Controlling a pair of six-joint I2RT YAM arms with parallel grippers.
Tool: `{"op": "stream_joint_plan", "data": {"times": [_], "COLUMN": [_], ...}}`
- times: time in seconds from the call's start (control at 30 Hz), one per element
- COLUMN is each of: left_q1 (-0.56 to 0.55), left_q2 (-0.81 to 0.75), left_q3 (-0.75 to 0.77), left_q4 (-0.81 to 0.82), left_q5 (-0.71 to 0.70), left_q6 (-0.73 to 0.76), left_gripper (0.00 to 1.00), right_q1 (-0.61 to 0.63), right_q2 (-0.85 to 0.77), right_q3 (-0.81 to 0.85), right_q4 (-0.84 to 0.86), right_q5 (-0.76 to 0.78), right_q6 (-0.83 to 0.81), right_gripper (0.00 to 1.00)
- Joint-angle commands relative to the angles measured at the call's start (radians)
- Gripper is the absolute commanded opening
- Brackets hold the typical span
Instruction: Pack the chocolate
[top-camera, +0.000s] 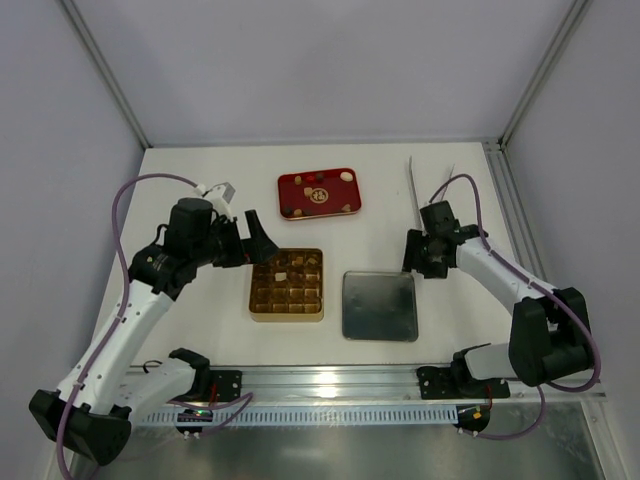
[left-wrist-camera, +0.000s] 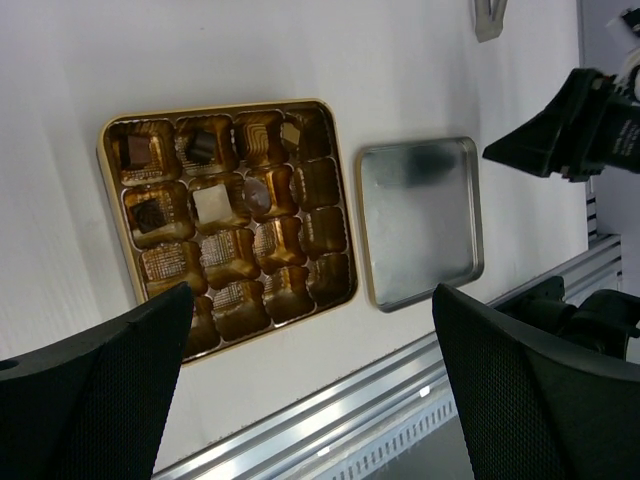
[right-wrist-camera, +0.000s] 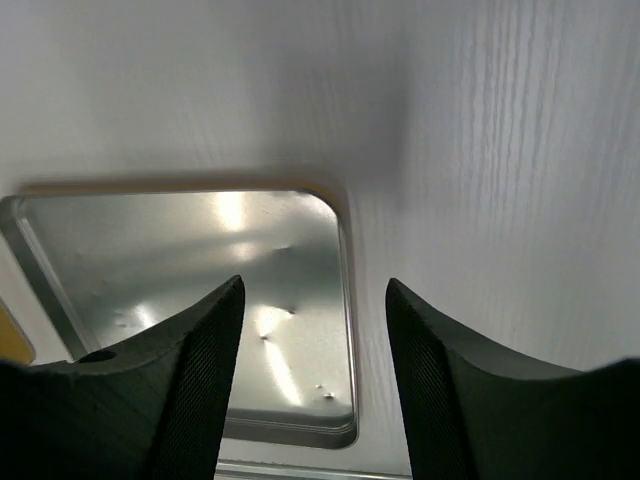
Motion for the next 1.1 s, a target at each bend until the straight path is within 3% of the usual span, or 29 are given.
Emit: {"op": "stream_joint_plan", "data": {"times": [0.0, 0.2, 0.7, 0.8, 0.97, 1.07], "left_q1": [-0.001, -0.001, -0.001, -0.001, -0.001, -0.001], "left_q2": [-0.016, -0.016, -0.002, 0.007, 0.033, 0.053], "left_q3": [-0.001, -0.021, -0.056, -0.061, -0.076, -0.087], "left_q4": [0.059, 0.094, 0.128, 0.134, 0.159, 0.179], "left_q5": [0.069, 0.127, 0.147, 0.144, 0.15, 0.153], "left_q6": [-0.022, -0.057, -0.088, -0.094, -0.114, -0.132], "left_gripper": [1.0, 1.0, 1.0, 1.0, 1.0, 1.0], "right_q1": [0.001, 0.001, 0.066, 0.066, 0.064, 0.055], "right_q2": [-0.045, -0.055, 0.074, 0.088, 0.067, 0.027], "right_q3": [-0.091, -0.16, -0.219, -0.225, -0.194, -0.156], "right_q4": [0.026, 0.043, 0.17, 0.19, 0.151, 0.114], "right_q5": [0.071, 0.042, 0.016, 0.014, 0.014, 0.014], "right_q6": [0.082, 0.112, 0.16, 0.154, 0.103, 0.076], "right_gripper": [0.59, 0.56, 0.34, 0.27, 0.04, 0.04]}}
